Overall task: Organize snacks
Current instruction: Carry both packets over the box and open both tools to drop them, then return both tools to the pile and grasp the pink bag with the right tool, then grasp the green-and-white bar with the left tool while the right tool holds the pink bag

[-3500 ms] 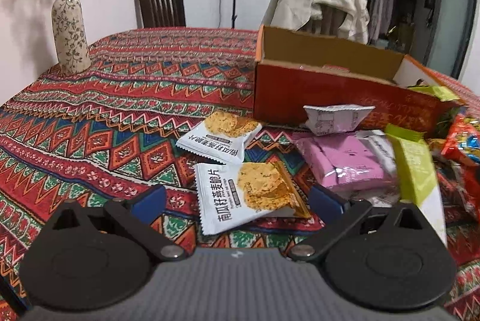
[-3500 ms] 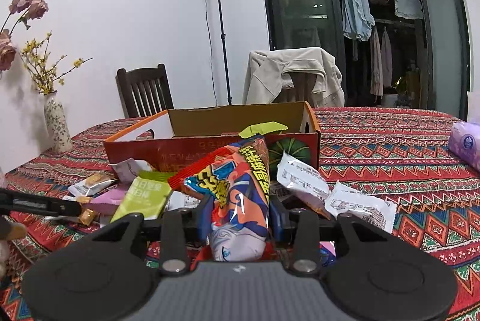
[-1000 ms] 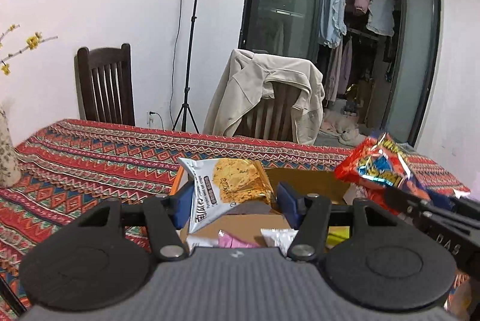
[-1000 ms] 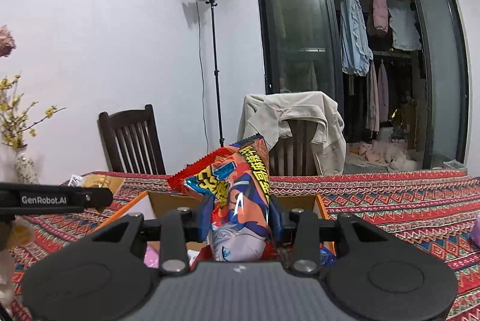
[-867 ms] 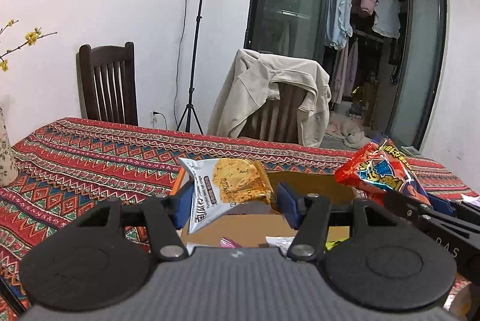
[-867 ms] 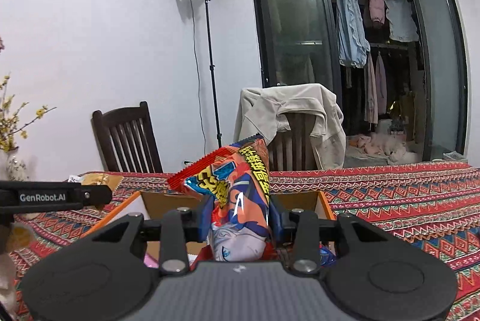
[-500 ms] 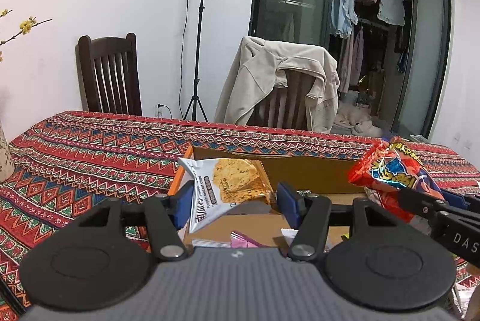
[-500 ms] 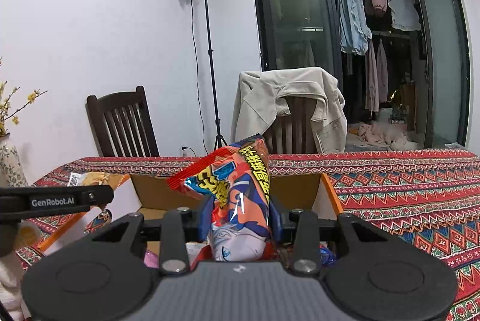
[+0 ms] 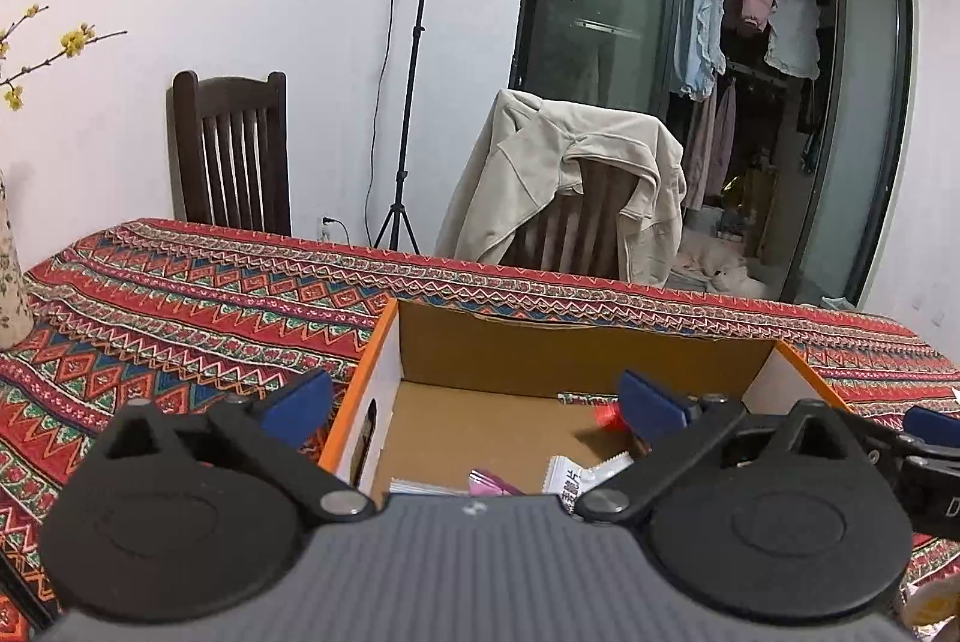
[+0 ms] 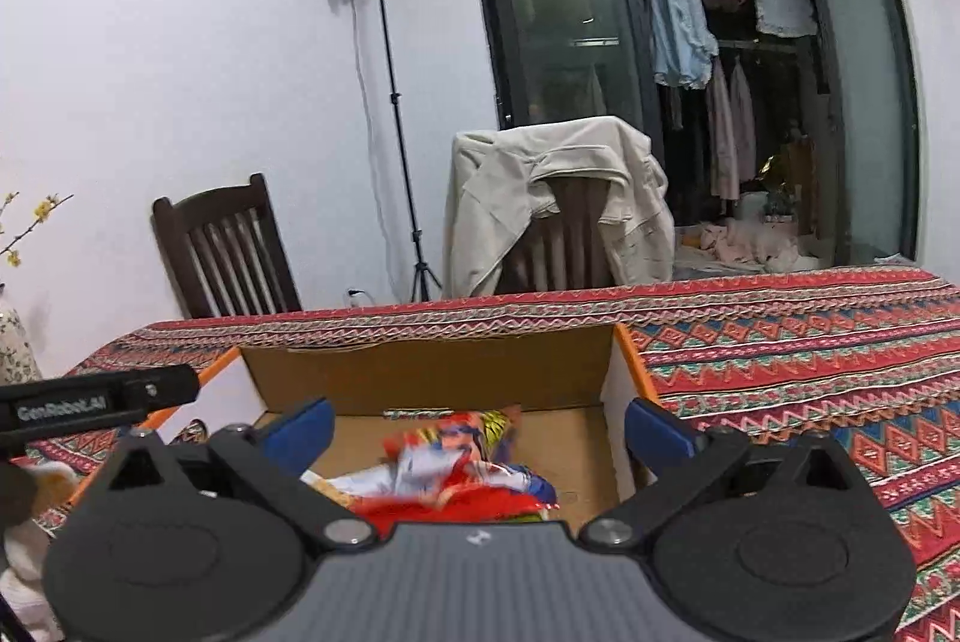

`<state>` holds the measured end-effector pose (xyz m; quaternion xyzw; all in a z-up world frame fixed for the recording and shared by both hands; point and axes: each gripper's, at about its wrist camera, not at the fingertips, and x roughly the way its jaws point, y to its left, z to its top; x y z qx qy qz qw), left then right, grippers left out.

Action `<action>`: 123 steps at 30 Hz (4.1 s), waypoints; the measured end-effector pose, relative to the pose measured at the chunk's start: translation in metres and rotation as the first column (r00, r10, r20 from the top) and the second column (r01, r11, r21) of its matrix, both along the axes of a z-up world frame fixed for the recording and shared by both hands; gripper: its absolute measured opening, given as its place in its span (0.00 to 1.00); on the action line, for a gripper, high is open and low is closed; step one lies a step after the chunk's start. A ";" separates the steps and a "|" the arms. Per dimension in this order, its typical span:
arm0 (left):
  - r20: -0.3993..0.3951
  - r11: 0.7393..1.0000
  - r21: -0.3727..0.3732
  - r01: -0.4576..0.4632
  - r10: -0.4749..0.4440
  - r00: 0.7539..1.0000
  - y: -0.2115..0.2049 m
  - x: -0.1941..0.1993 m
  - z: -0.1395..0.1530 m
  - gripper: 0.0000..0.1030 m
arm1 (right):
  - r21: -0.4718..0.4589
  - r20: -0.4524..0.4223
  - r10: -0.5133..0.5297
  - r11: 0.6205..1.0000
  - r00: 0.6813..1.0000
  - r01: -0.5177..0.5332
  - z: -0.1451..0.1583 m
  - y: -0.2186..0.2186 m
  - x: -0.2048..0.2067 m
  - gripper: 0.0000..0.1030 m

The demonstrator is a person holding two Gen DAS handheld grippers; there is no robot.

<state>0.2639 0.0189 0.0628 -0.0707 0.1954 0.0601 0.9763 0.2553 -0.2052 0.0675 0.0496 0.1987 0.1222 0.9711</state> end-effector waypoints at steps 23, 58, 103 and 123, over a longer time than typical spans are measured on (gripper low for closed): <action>0.042 0.998 0.003 0.056 -0.056 0.998 -0.006 -0.069 0.038 1.00 | -0.032 0.056 0.015 0.999 0.998 -0.013 0.042 -0.007 -0.062 1.00; -0.071 0.999 0.030 0.018 -0.016 0.997 0.025 -0.168 -0.049 1.00 | -0.050 -0.126 0.035 0.998 0.991 -0.041 -0.032 -0.052 -0.172 1.00; -0.093 0.996 0.040 0.084 -0.080 0.992 -0.033 -0.169 -0.035 1.00 | -0.109 -0.108 0.025 0.993 0.994 -0.037 -0.052 -0.057 -0.151 0.65; -0.228 0.992 0.105 0.076 -0.050 0.972 -0.109 -0.164 -0.063 1.00 | 0.022 -0.056 0.046 0.999 0.997 -0.045 -0.049 -0.080 -0.160 0.65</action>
